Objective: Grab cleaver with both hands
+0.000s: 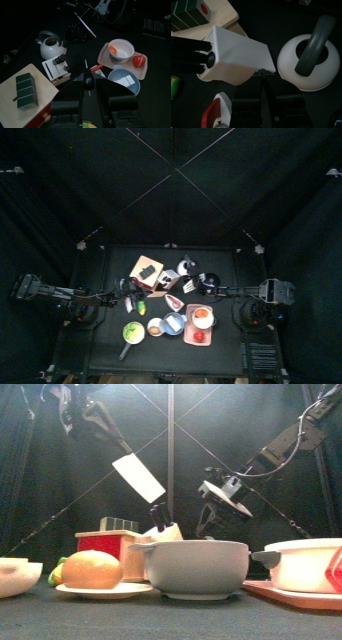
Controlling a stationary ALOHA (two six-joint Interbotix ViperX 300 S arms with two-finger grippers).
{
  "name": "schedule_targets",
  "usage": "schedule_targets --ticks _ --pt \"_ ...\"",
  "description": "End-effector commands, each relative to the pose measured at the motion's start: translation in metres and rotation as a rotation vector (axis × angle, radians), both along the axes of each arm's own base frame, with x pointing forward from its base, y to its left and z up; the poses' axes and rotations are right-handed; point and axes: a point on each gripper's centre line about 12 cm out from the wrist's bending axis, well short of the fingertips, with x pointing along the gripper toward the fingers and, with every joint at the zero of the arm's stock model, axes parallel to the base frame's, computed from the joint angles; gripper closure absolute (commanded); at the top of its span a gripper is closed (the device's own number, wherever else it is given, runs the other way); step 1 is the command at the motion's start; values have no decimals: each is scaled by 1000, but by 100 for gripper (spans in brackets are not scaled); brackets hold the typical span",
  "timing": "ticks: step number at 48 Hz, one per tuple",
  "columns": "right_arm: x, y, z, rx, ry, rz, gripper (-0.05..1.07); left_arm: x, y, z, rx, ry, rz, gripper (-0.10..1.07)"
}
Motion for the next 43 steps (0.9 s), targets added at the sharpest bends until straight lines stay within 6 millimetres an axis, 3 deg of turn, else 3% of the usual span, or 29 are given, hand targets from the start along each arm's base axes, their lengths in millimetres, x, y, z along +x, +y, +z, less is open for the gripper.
schedule_targets --ticks 1,13,20,35,43 --pt "0 3 21 -17 -55 13 66 1 -3 2 3 -15 -24 43" --pt "-11 43 59 -23 -158 162 66 7 -21 4 2 -105 -190 43" --pt "-22 66 69 -9 -199 218 66 5 -30 -10 26 -113 -288 43" --pt "-38 148 67 11 -201 492 66 5 -42 -36 60 -104 -436 43" --pt "-52 173 67 72 -218 553 66 15 -49 -47 46 -76 -479 43"
